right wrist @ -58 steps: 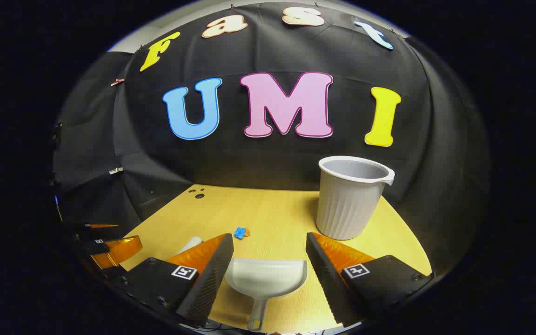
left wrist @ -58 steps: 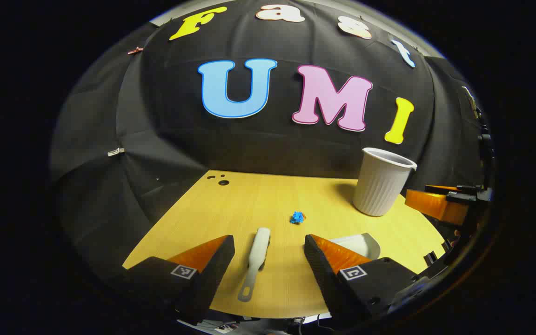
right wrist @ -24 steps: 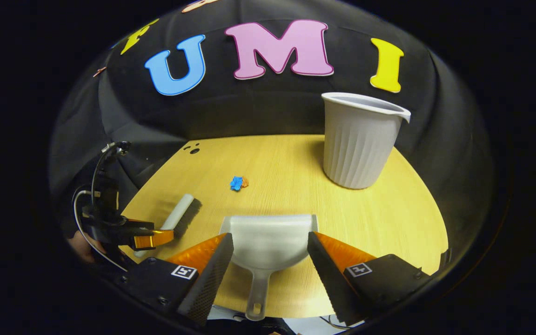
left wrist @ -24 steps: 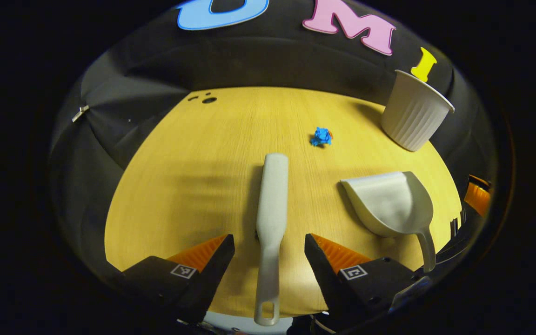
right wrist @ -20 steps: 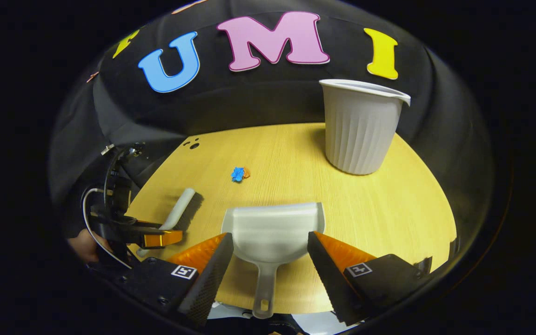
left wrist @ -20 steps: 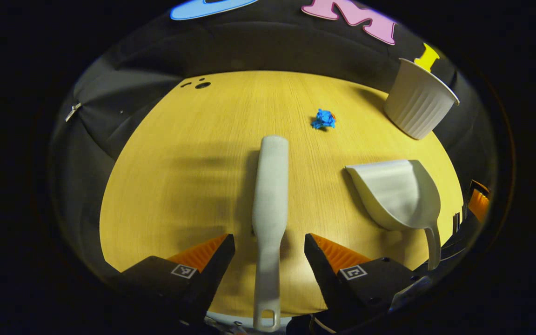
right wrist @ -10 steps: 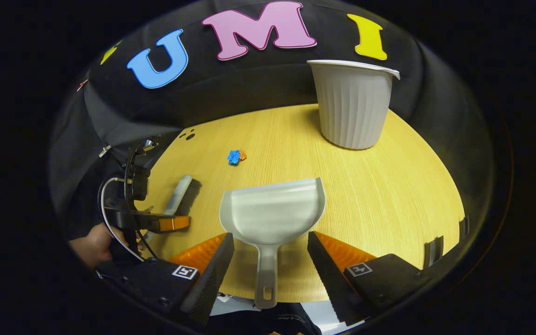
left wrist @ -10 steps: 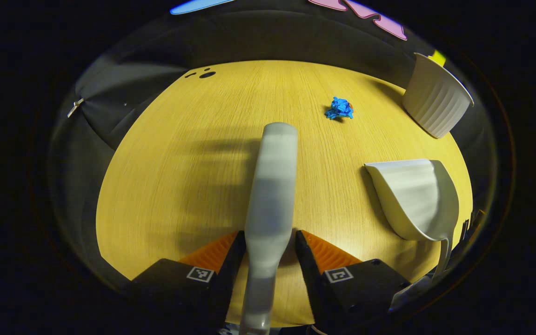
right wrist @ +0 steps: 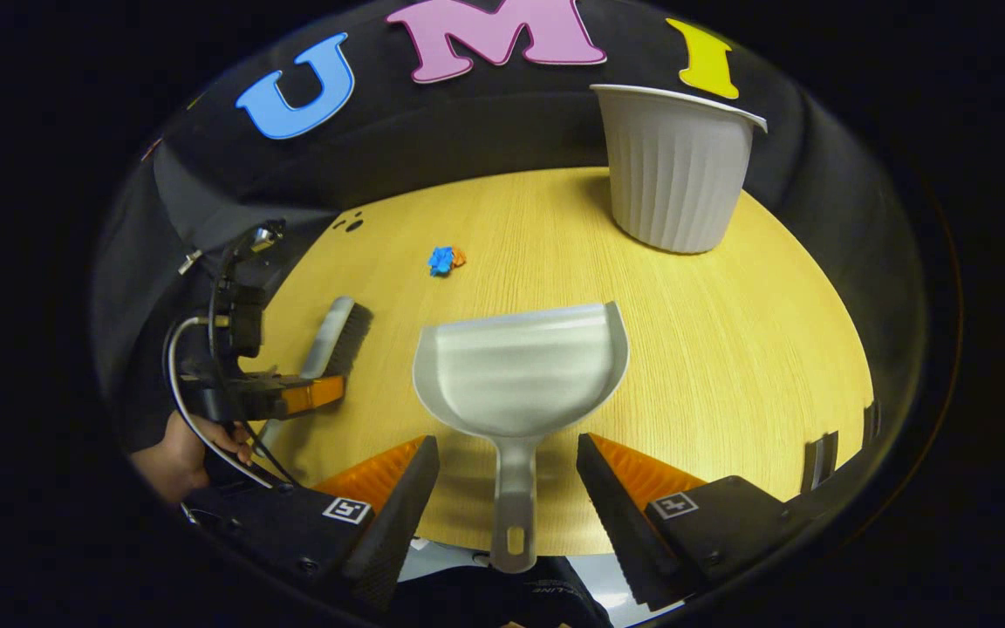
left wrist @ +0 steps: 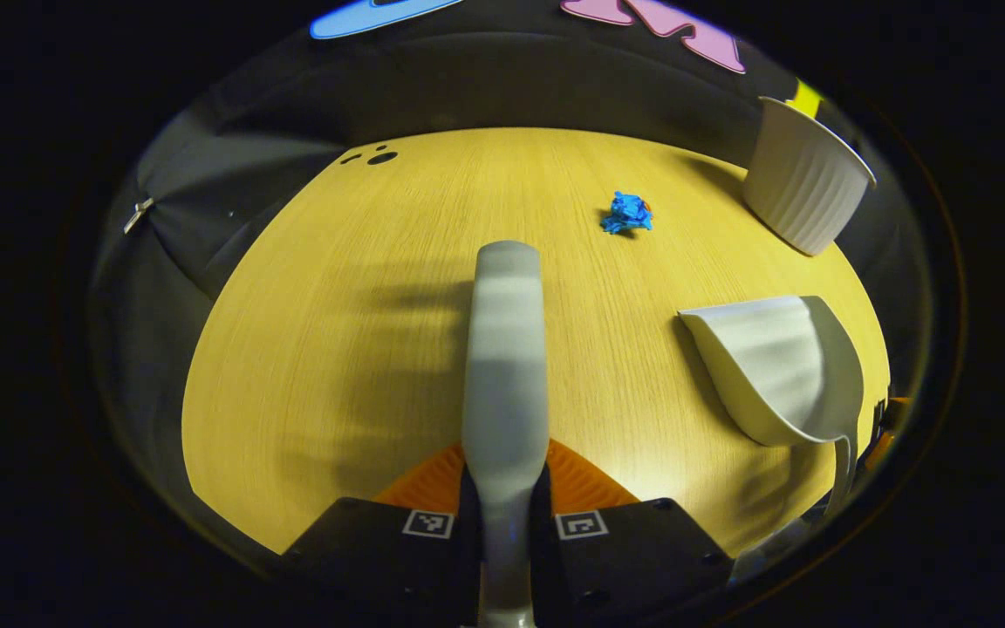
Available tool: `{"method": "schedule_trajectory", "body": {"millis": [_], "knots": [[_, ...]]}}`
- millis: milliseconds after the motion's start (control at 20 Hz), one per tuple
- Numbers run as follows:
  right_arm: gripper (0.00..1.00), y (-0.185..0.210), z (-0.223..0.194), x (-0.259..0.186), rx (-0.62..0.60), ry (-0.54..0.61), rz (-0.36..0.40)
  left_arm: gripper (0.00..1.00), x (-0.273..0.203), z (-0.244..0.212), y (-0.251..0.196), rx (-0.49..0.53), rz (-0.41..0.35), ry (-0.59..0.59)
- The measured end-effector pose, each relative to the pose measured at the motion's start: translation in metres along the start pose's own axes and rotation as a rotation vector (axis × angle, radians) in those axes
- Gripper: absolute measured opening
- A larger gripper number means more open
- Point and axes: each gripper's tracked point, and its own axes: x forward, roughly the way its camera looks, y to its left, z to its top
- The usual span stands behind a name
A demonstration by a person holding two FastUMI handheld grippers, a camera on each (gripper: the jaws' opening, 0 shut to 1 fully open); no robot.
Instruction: Pick up the small broom and dustpan from the desktop, sweep the trash into the dustpan with the broom, and then empty the trash into the garbage bin.
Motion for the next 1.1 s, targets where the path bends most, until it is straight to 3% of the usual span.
{"method": "schedule_trajectory", "body": {"millis": [350, 650, 850, 950, 1000, 1100], "knots": [[0.99, -0.009, -0.02, 0.021, -0.022, 0.099, -0.051, 0.25, -0.025, -0.004, 0.004, -0.057, -0.039, -0.072], [0.99, -0.016, -0.039, 0.052, -0.072, 0.181, -0.086, 0.26, -0.068, 0.008, 0.004, -0.158, -0.128, -0.162], [0.99, -0.021, -0.044, 0.065, -0.083, 0.215, -0.119, 0.25, -0.085, 0.009, 0.009, -0.143, -0.119, -0.186], [0.87, -0.021, -0.05, 0.071, -0.075, 0.252, -0.129, 0.25, -0.088, 0.008, 0.007, -0.132, -0.121, -0.185], [0.63, -0.021, -0.051, 0.072, -0.08, 0.253, -0.133, 0.26, -0.087, 0.006, 0.005, -0.129, -0.124, -0.177], [0.63, -0.022, -0.047, 0.075, -0.11, 0.251, -0.135, 0.26, -0.083, 0.0, 0.006, -0.118, -0.113, -0.161]]}}
